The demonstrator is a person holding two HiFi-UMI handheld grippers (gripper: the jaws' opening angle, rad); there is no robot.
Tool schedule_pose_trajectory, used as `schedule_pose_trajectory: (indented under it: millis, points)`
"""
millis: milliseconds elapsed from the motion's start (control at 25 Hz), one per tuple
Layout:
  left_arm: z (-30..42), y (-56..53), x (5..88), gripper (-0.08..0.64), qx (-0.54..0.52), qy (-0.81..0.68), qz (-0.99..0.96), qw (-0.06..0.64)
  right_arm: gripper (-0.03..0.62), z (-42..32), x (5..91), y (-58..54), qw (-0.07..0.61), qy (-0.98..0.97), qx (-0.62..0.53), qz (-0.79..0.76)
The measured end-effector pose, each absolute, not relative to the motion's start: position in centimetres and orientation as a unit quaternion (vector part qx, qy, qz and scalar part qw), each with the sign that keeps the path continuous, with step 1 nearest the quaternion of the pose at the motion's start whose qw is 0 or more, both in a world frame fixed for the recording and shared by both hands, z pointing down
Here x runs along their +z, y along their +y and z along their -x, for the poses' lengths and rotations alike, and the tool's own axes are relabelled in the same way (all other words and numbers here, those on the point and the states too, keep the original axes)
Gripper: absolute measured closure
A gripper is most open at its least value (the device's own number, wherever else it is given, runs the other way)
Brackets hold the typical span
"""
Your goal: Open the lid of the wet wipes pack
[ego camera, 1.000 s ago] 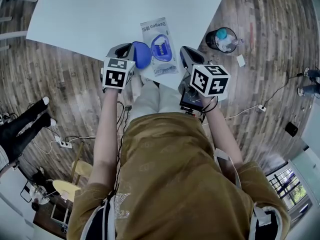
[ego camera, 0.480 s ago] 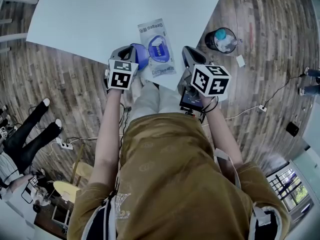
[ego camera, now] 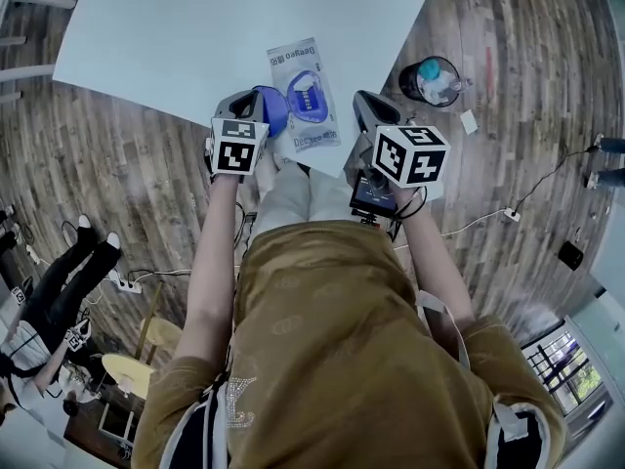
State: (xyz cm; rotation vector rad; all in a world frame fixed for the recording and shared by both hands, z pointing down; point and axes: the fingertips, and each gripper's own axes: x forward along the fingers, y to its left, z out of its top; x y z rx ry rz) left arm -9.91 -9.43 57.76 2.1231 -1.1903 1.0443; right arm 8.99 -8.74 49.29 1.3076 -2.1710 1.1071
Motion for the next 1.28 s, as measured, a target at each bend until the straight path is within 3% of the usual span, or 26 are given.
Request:
schedule_pose_trajectory:
  millis: [600,1280]
  points:
    - [9.3,-10.9,50.1,0.558,0.276,-0.525,-0.789,0.161,0.584,-8.8,47.6,-9.6,0.191,-0.794,0.342,-0.466]
    - [8.4,-11.3,38.3,0.558,0.170,-0.581,-0.792,0.078,0.584,-9.7,38.6,-11.7,0.099,-0.821,0.209,-0.523]
